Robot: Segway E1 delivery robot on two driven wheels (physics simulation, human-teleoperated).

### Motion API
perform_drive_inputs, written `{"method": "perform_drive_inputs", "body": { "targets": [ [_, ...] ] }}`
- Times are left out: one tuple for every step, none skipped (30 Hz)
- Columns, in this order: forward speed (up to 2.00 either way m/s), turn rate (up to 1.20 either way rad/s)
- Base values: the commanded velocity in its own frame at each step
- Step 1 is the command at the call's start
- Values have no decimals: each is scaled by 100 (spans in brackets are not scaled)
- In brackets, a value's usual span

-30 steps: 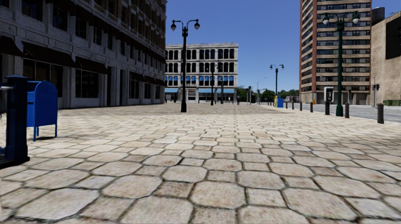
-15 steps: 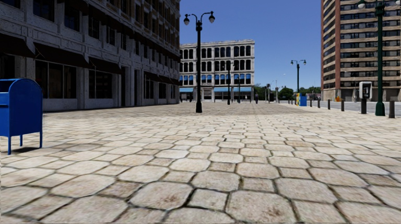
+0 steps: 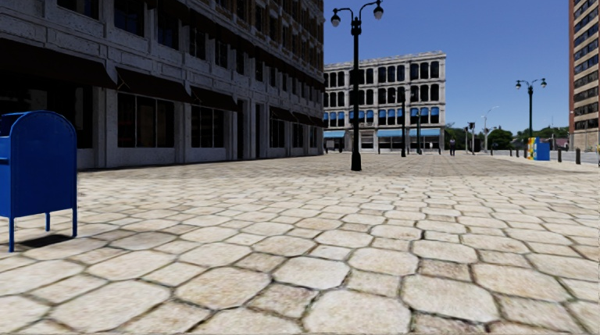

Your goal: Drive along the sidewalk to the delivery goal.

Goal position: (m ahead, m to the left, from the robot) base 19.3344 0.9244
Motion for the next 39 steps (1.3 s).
{"method": "perform_drive_inputs", "body": {
  "targets": [
    [200,0],
    [200,0],
    [200,0],
    [200,0],
    [200,0],
    [200,0],
    [200,0],
    [200,0],
    [200,0],
    [200,0],
    [200,0],
    [200,0],
    [200,0],
    [200,0],
    [200,0],
    [200,0],
    [200,0],
    [200,0],
    [200,0],
    [200,0],
    [200,0],
    [200,0],
    [200,0],
    [200,0],
    [200,0],
    [200,4],
    [200,4],
    [200,14],
    [200,18],
    [200,18],
    [200,18],
    [200,19],
    [200,19],
    [200,22],
    [200,22],
    [200,26],
    [200,27],
    [200,27],
    [200,27]
  ]
}}
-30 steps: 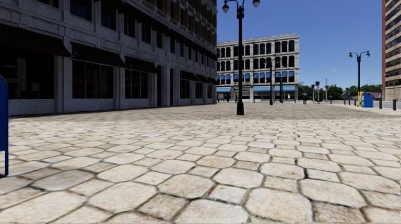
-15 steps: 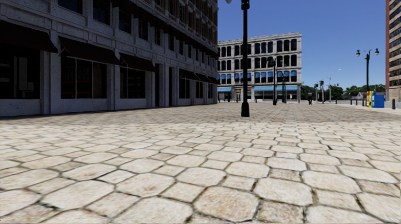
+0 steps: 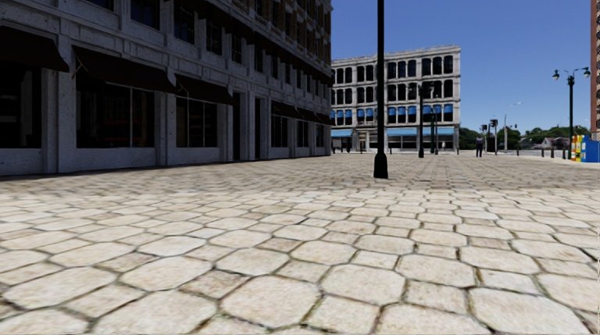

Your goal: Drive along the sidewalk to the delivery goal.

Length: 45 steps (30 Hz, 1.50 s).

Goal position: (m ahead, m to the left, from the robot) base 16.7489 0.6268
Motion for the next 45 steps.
{"method": "perform_drive_inputs", "body": {
  "targets": [
    [200,28],
    [200,28],
    [200,28],
    [200,28],
    [200,29],
    [200,34],
    [200,38],
    [200,38],
    [200,38],
    [200,39],
    [200,39],
    [200,39],
    [200,39],
    [200,30],
    [200,18],
    [200,18],
    [200,0],
    [200,0],
    [200,0],
    [200,0],
    [200,0],
    [200,0],
    [200,0],
    [200,0],
    [200,0],
    [200,0],
    [200,9],
    [200,9],
    [200,21],
    [200,26],
    [200,26],
    [200,26],
    [200,19],
    [200,15],
    [200,7],
    [200,7],
    [200,0],
    [200,0],
    [200,0],
    [200,0],
    [200,0],
    [200,0],
    [200,0],
    [200,0],
    [200,0]
  ]
}}
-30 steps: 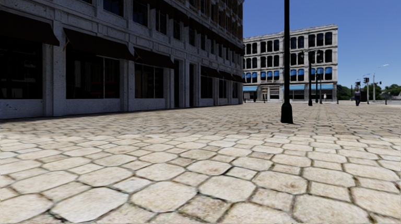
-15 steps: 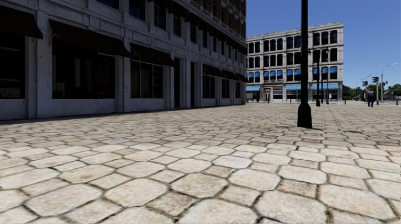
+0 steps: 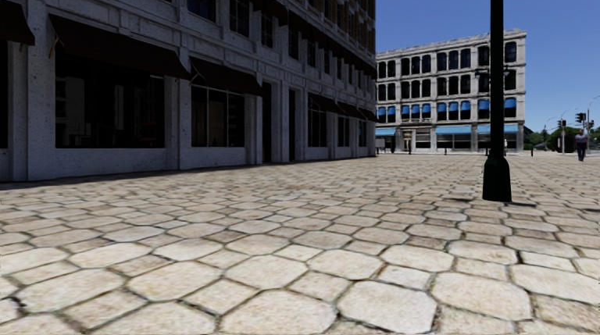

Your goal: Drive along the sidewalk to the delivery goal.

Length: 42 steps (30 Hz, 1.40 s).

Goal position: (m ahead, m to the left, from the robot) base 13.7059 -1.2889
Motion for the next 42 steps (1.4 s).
{"method": "perform_drive_inputs", "body": {
  "targets": [
    [200,0],
    [200,0],
    [200,0],
    [200,0],
    [200,0],
    [200,0],
    [200,0],
    [200,0],
    [200,0],
    [200,0],
    [200,0],
    [200,0],
    [200,0],
    [200,0],
    [200,0],
    [200,0],
    [200,0],
    [200,0],
    [200,0],
    [200,0],
    [200,0],
    [200,0],
    [200,0],
    [200,0],
    [200,0],
    [200,0],
    [200,0],
    [200,0],
    [200,0],
    [200,0],
    [200,0],
    [200,0],
    [200,0],
    [200,-4],
    [200,0],
    [200,0],
    [200,0],
    [200,0],
    [200,0],
    [200,0],
    [200,0],
    [200,0]
  ]
}}
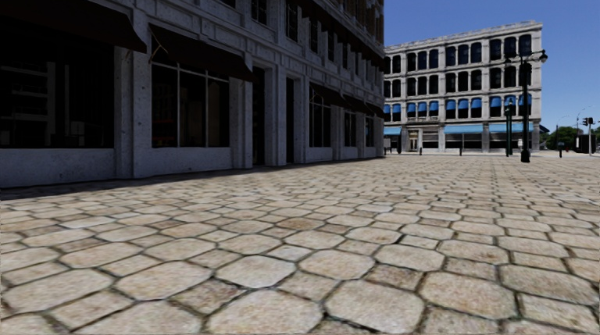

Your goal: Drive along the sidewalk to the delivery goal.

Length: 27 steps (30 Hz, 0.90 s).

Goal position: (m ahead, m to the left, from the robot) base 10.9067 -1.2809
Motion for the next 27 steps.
{"method": "perform_drive_inputs", "body": {
  "targets": [
    [200,0],
    [200,0],
    [200,0],
    [200,0],
    [200,-10],
    [200,-15],
    [200,-19],
    [200,-19],
    [200,-24],
    [200,-26],
    [200,-26],
    [200,-26],
    [200,-26],
    [200,-26],
    [200,-26],
    [200,-26],
    [200,-26],
    [200,-26],
    [200,-11],
    [200,-11],
    [200,0],
    [200,0],
    [200,0],
    [200,0],
    [200,0],
    [200,0],
    [200,0]
  ]
}}
